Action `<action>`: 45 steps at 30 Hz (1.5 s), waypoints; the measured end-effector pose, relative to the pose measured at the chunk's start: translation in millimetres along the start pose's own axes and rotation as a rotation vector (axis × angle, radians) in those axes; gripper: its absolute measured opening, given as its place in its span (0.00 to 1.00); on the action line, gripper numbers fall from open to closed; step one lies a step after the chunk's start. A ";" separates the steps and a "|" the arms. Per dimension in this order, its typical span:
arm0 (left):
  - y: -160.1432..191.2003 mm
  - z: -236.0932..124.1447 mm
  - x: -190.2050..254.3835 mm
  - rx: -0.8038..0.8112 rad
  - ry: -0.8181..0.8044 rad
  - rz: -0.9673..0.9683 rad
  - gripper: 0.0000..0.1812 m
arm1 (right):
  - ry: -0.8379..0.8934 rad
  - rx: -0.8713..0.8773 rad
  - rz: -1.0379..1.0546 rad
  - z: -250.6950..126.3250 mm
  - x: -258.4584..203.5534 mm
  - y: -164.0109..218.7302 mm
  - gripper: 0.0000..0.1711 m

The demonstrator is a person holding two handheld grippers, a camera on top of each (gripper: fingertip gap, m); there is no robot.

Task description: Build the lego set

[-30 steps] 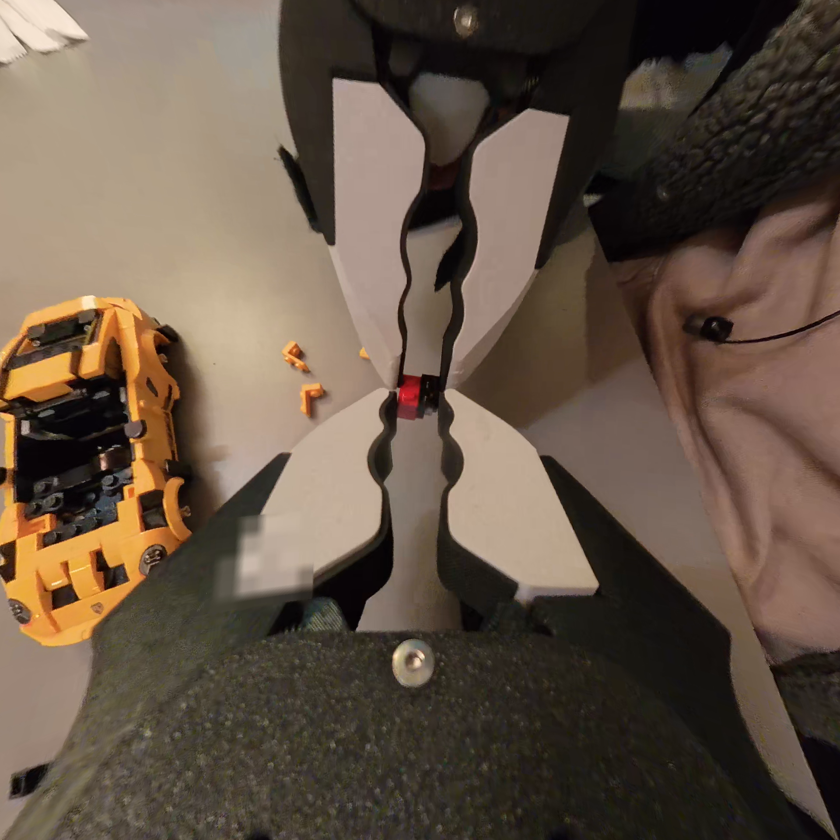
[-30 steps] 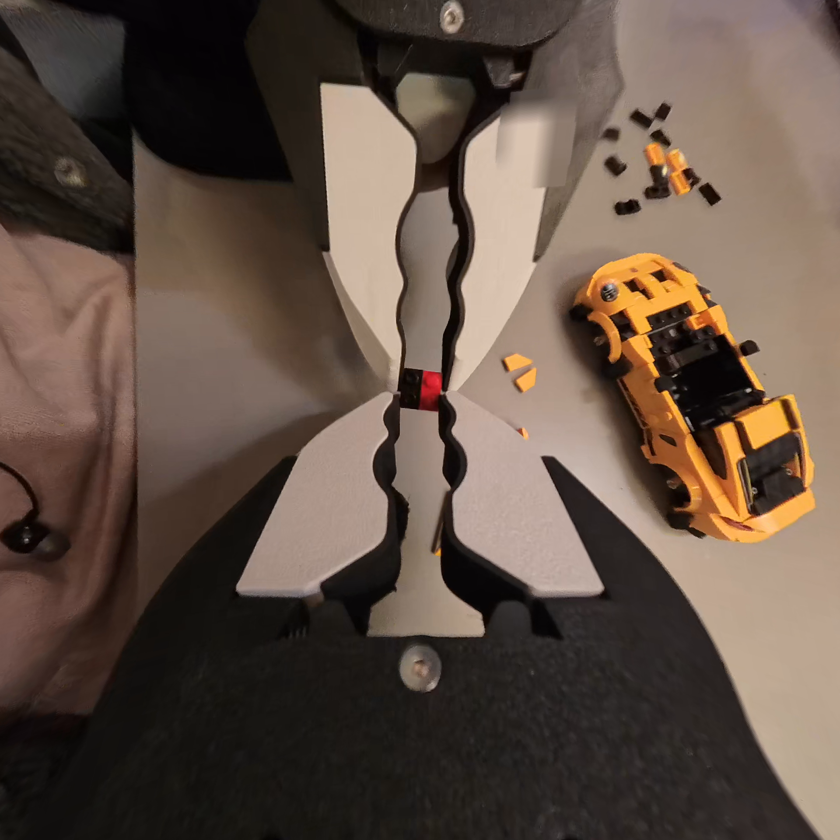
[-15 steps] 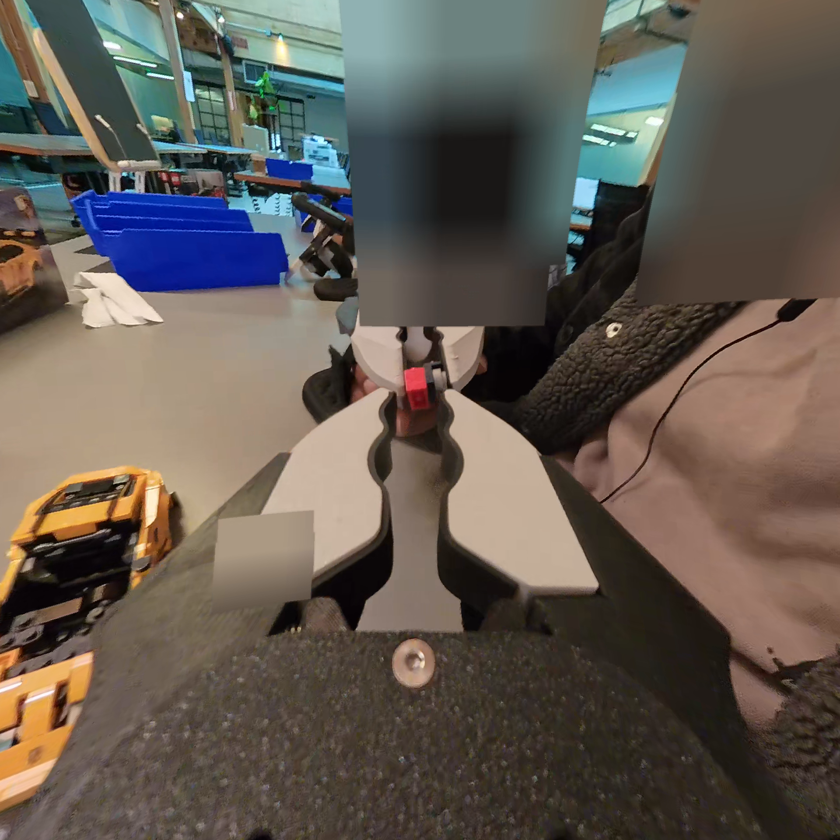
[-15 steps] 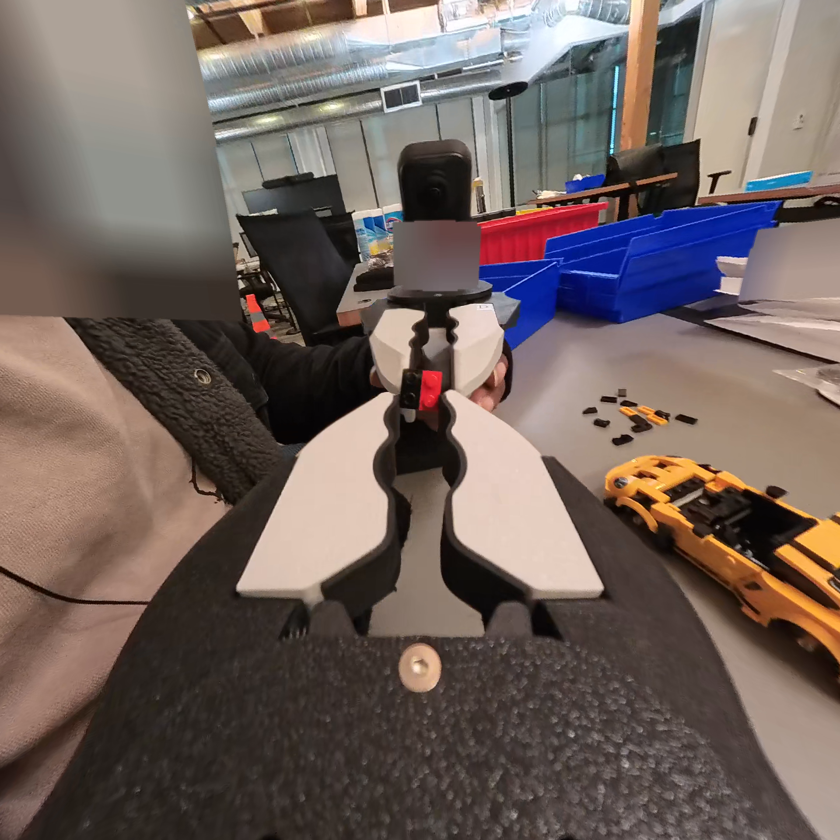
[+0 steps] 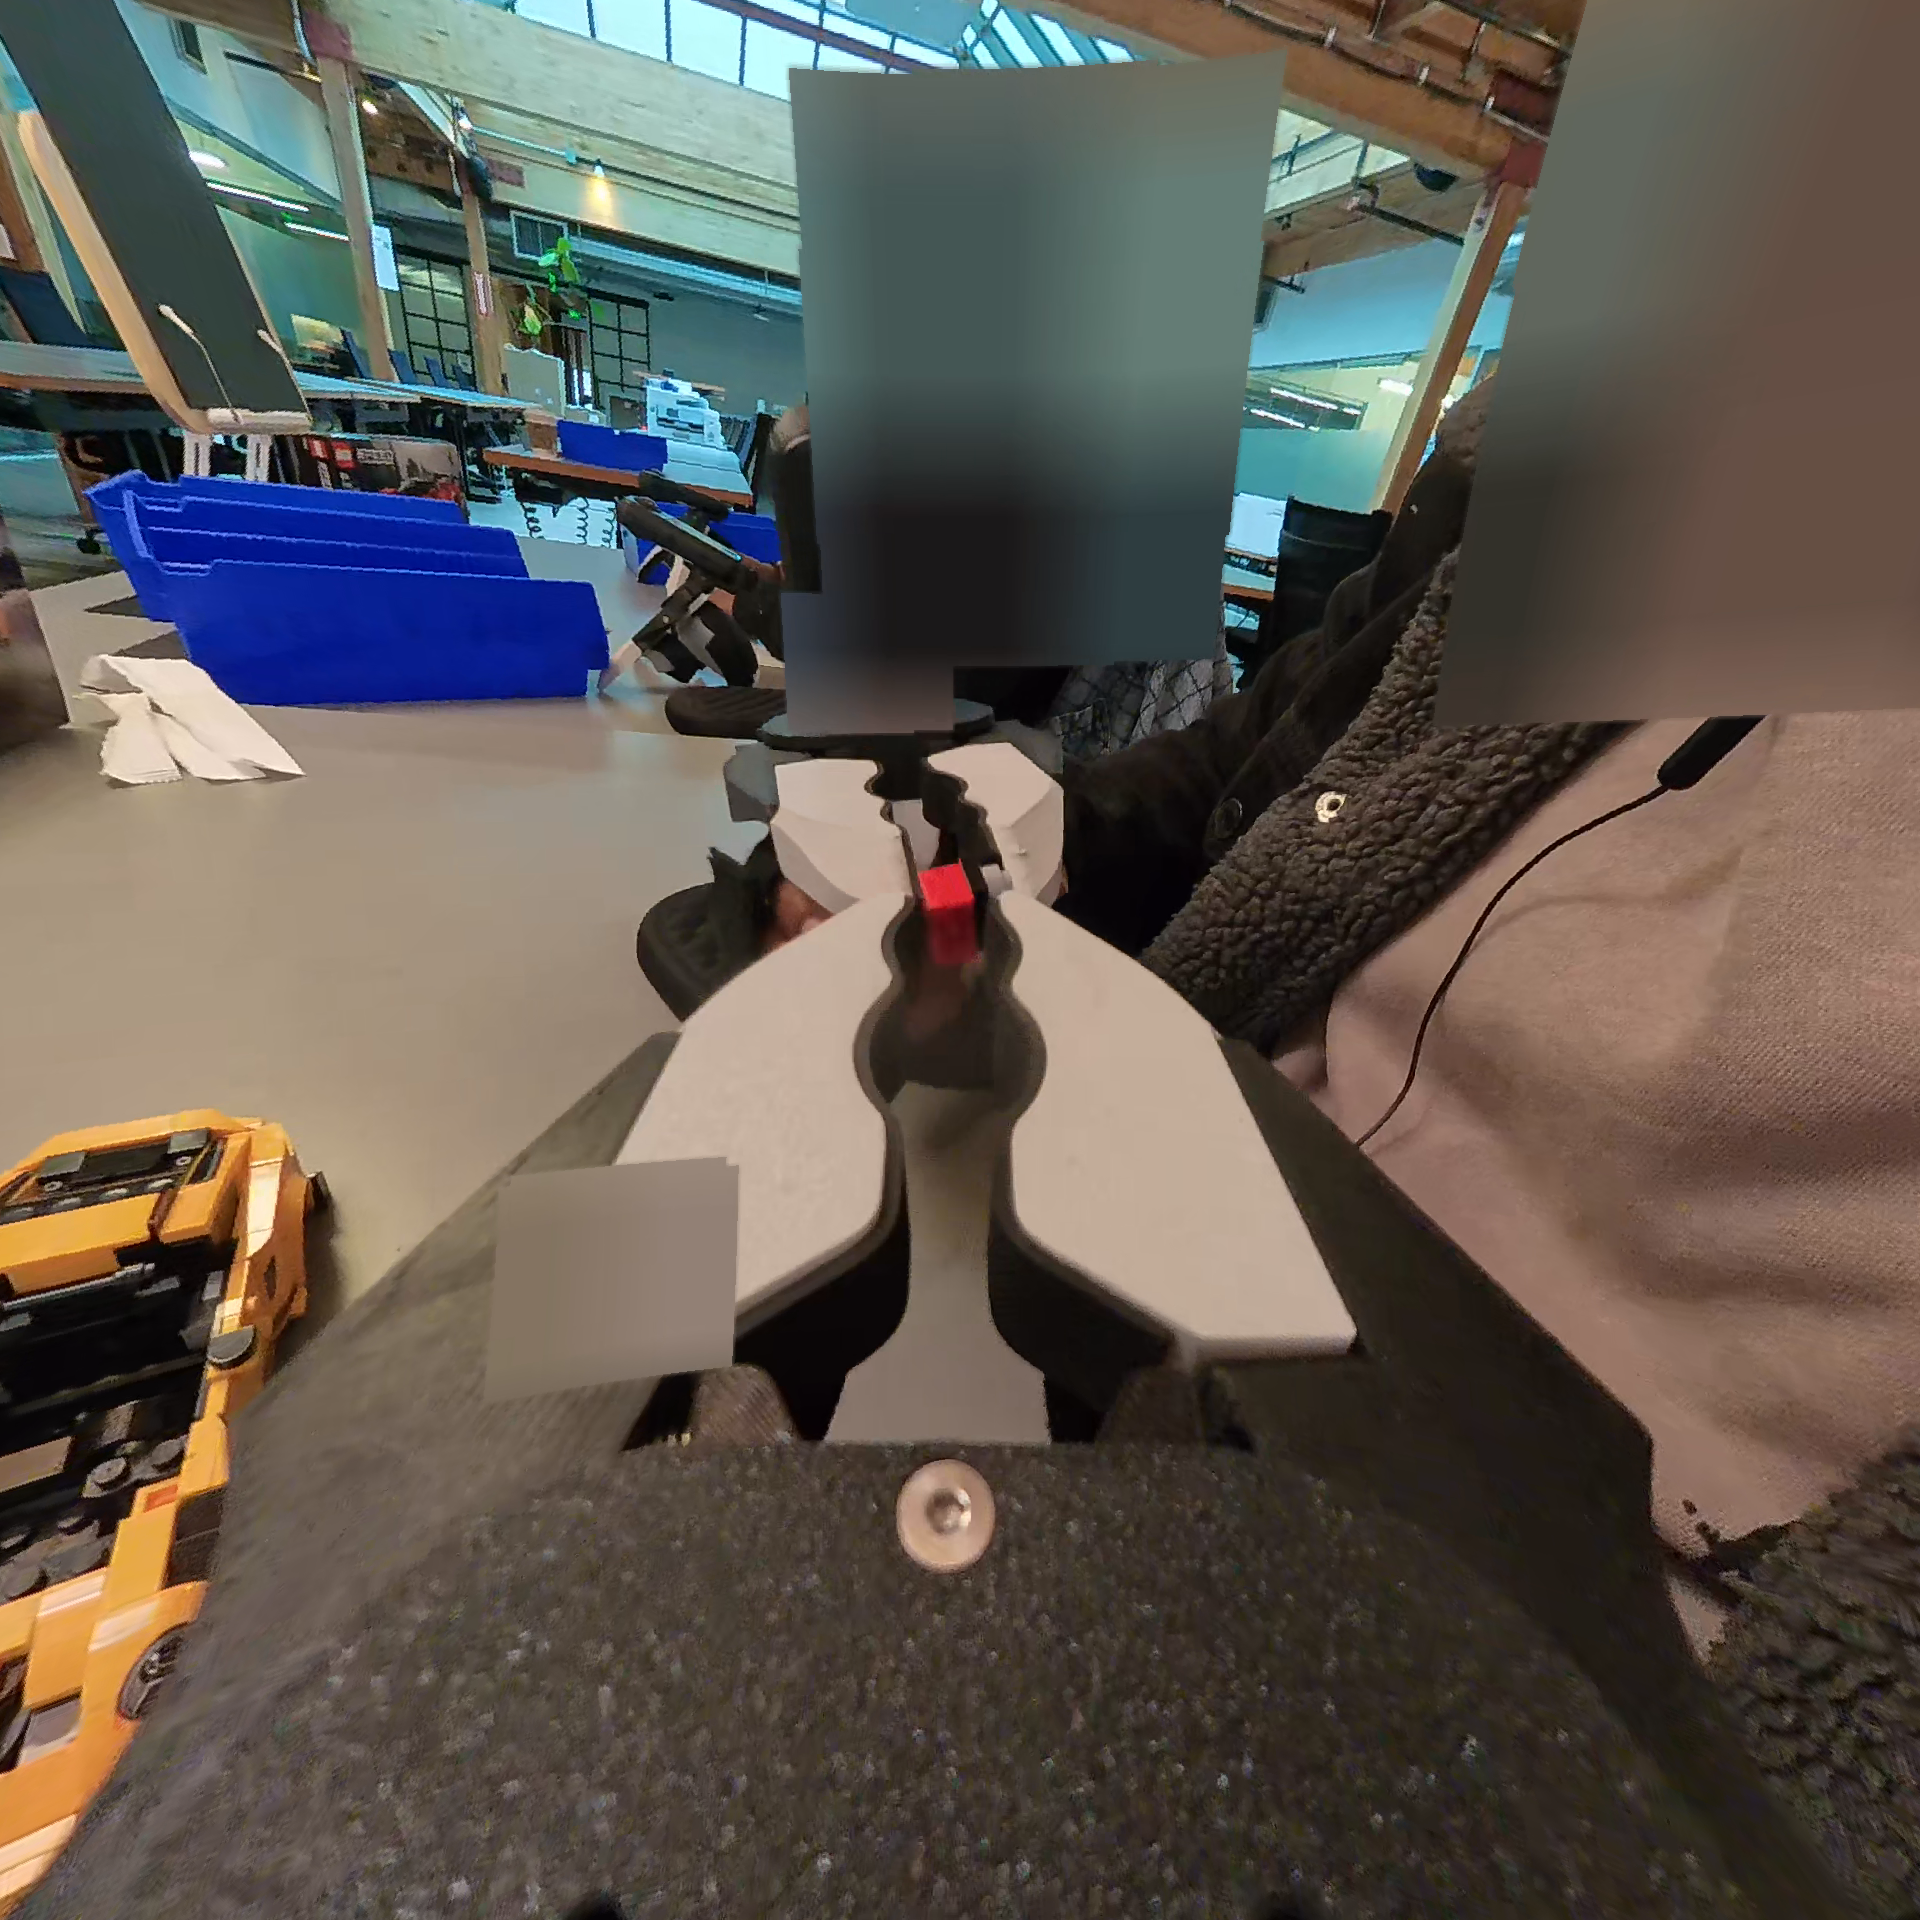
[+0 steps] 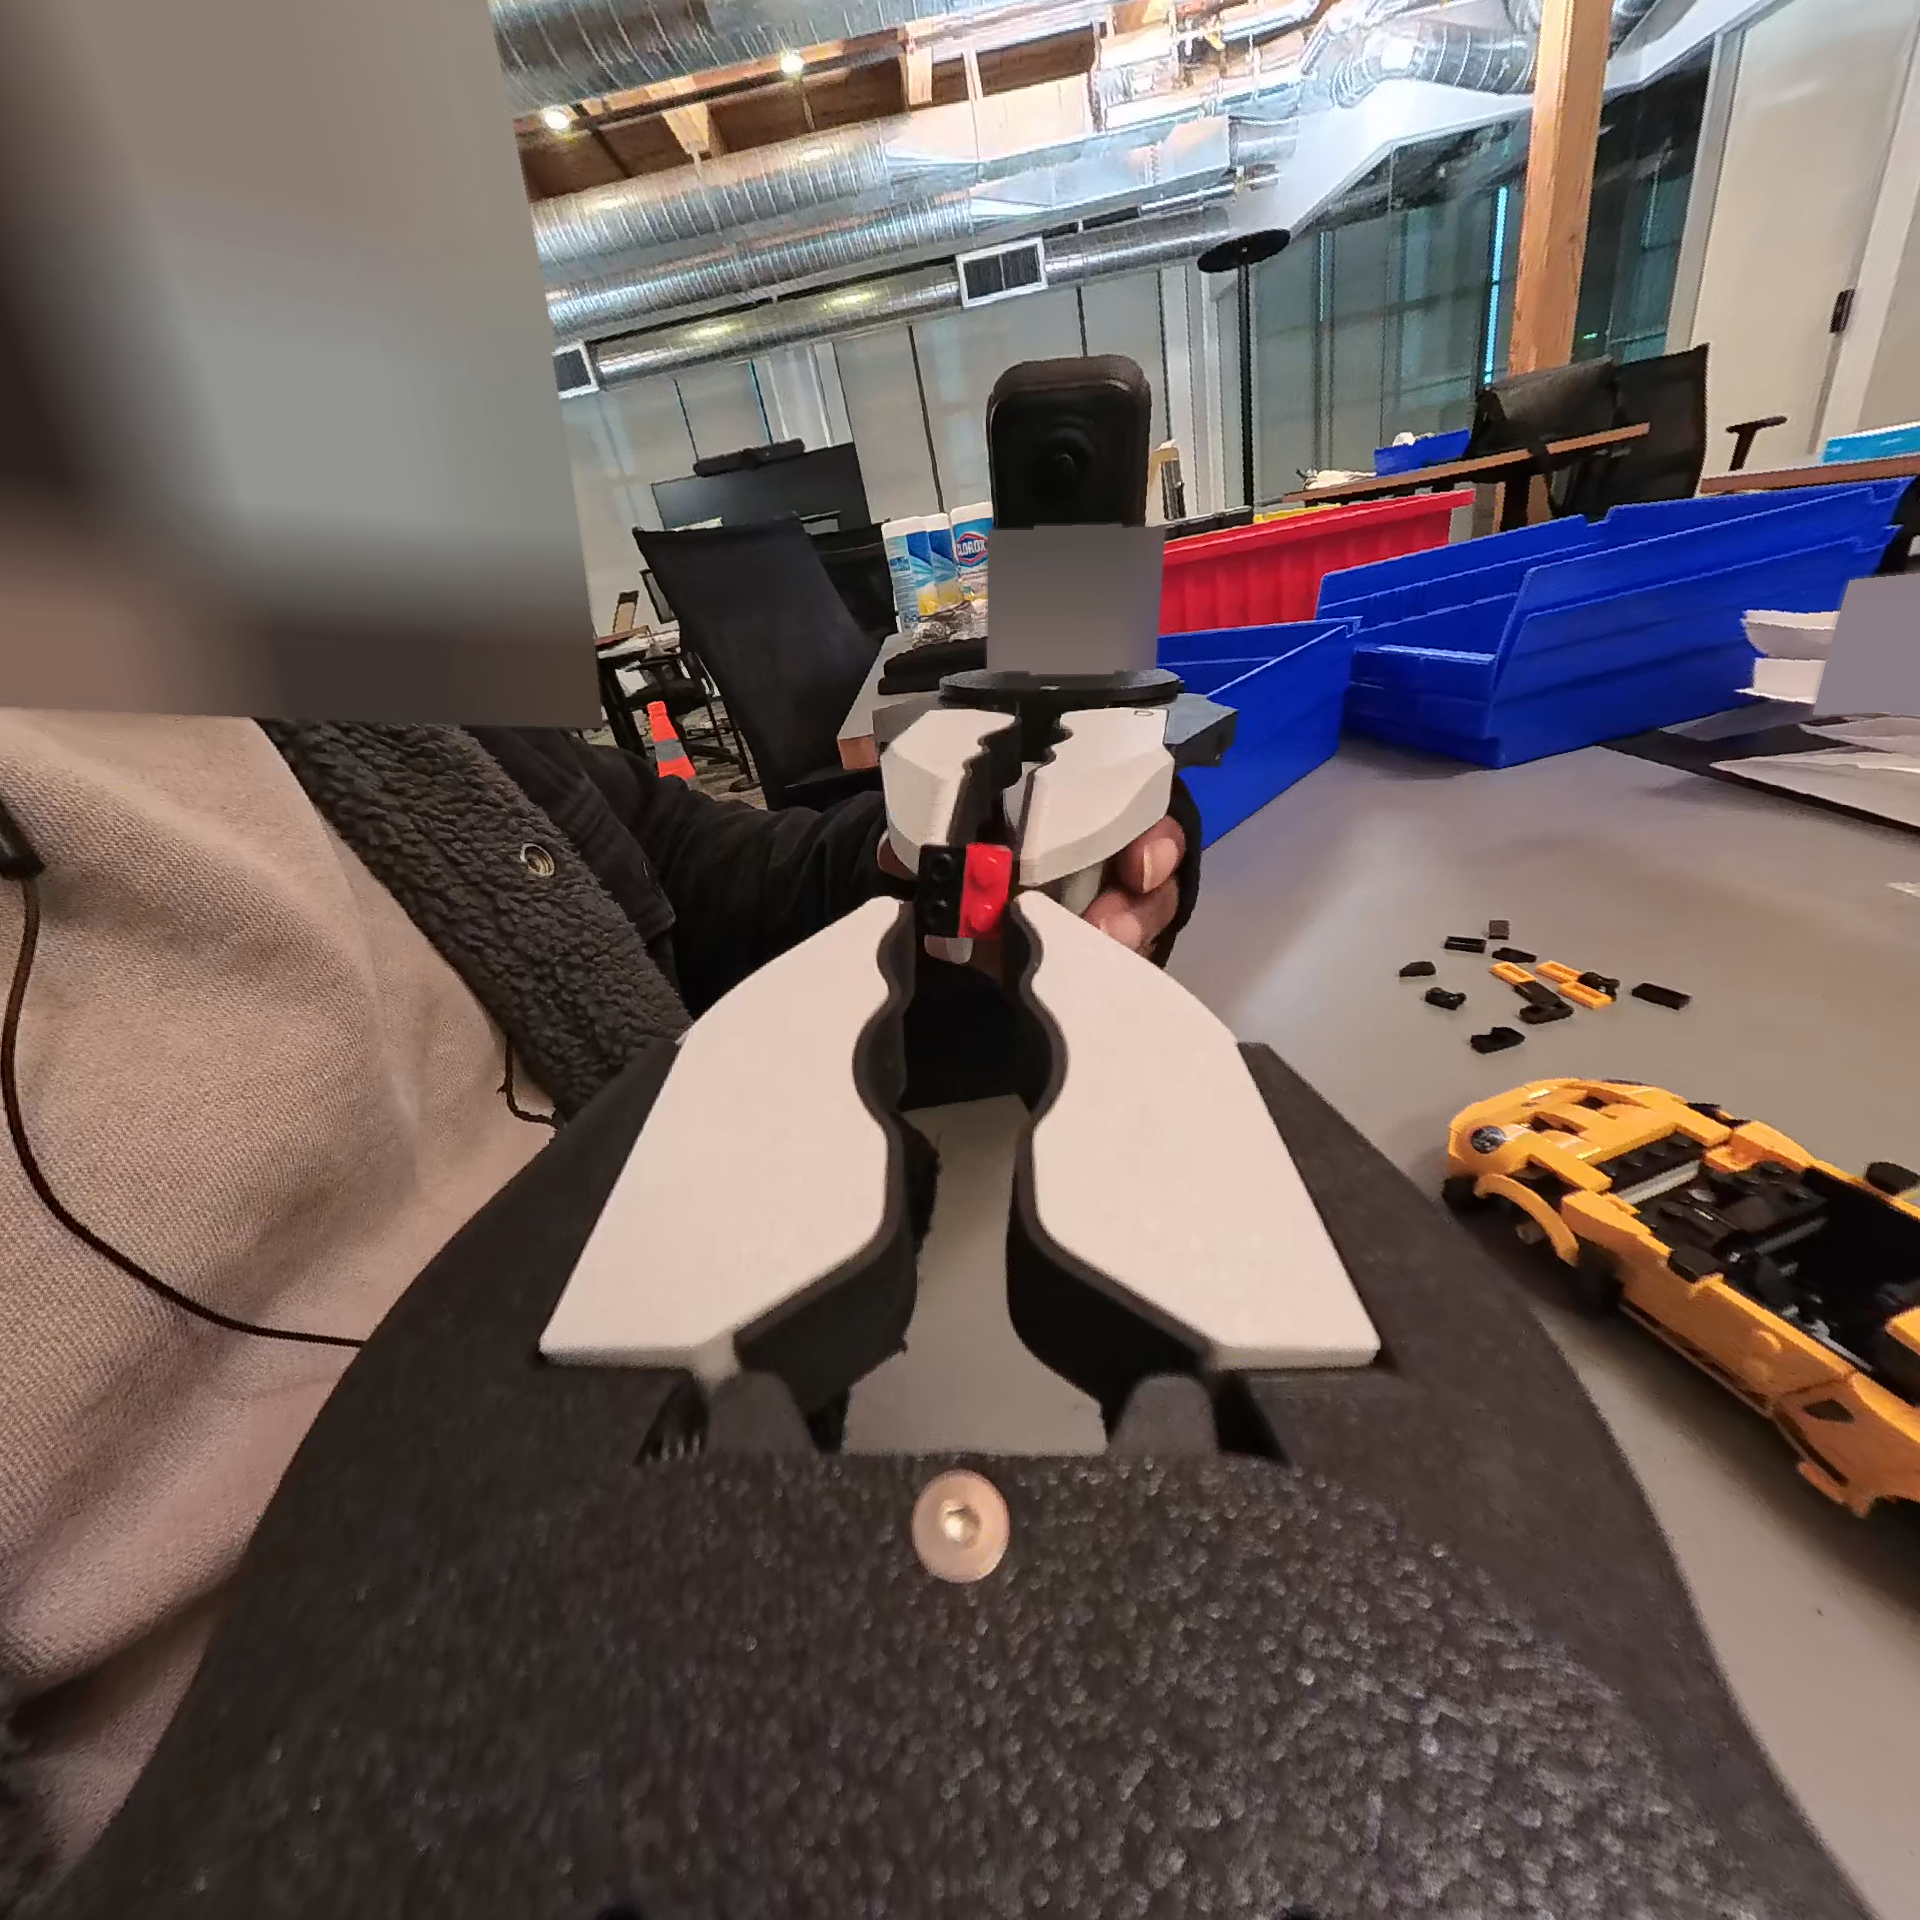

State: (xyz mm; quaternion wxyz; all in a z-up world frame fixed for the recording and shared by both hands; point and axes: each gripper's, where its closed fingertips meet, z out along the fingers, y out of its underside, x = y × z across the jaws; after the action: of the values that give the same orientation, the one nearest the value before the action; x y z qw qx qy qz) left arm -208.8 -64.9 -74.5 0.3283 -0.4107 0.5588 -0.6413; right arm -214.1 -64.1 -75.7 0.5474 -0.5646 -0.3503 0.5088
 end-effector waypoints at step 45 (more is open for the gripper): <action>-0.9 -21.3 -22.1 0.091 -0.095 -0.044 0.04 | 0.325 -1.227 -0.014 -71.8 74.0 127.7 0.10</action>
State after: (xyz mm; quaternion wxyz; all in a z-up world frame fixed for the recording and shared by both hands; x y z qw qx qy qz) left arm -217.9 -35.8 -78.0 0.3587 -0.4374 0.5037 -0.6530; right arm -148.4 -32.2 -222.7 0.1739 -0.8433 -0.4942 0.1197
